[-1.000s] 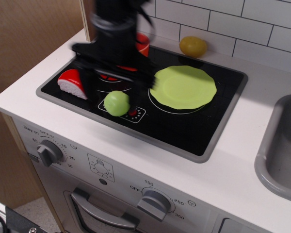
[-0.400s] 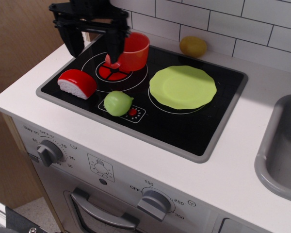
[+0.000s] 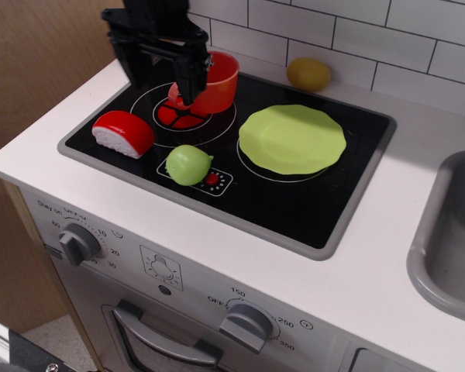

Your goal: Put cup on plate

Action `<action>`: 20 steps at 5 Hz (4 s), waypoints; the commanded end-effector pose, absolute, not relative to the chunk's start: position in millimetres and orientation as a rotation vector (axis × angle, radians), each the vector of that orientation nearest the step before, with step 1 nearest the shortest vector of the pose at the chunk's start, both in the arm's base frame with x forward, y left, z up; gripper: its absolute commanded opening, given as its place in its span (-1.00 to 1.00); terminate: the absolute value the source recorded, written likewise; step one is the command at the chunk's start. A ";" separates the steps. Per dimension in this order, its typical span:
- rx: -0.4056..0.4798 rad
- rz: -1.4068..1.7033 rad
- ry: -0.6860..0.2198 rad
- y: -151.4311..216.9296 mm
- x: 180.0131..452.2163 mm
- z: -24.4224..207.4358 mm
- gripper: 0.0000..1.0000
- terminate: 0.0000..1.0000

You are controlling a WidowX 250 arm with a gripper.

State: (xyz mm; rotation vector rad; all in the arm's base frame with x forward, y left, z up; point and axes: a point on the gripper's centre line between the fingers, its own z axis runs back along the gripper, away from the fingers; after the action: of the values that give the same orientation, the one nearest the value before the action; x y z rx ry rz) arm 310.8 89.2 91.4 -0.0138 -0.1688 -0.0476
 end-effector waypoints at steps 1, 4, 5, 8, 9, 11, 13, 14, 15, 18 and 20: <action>0.055 -0.136 -0.233 97.9 330.7 99.9 1.00 -1.00; 0.075 -0.172 -0.259 88.4 337.8 79.9 1.00 -1.00; 0.061 -0.179 -0.251 87.7 339.0 79.2 -1.00 -1.00; 0.144 -0.094 -0.360 80.9 331.0 99.1 -1.00 -1.00; 0.111 -0.095 -0.387 72.9 323.5 114.0 -1.00 -1.00; 0.072 -0.103 -0.371 31.7 312.0 123.1 -1.00 -1.00; 0.034 -0.157 -0.227 -2.5 312.7 94.8 -1.00 -1.00; 0.034 -0.157 -0.207 -7.4 314.9 88.6 -1.00 -1.00; 0.029 -0.137 -0.220 -5.3 317.9 90.1 -1.00 -1.00; -0.005 -0.058 -0.241 3.3 319.4 104.1 1.00 -1.00; -0.057 -0.043 -0.211 31.9 306.4 120.0 1.00 -1.00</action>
State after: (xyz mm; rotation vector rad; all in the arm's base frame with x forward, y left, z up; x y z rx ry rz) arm 298.6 34.4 97.9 -0.0685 -0.1375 -0.0255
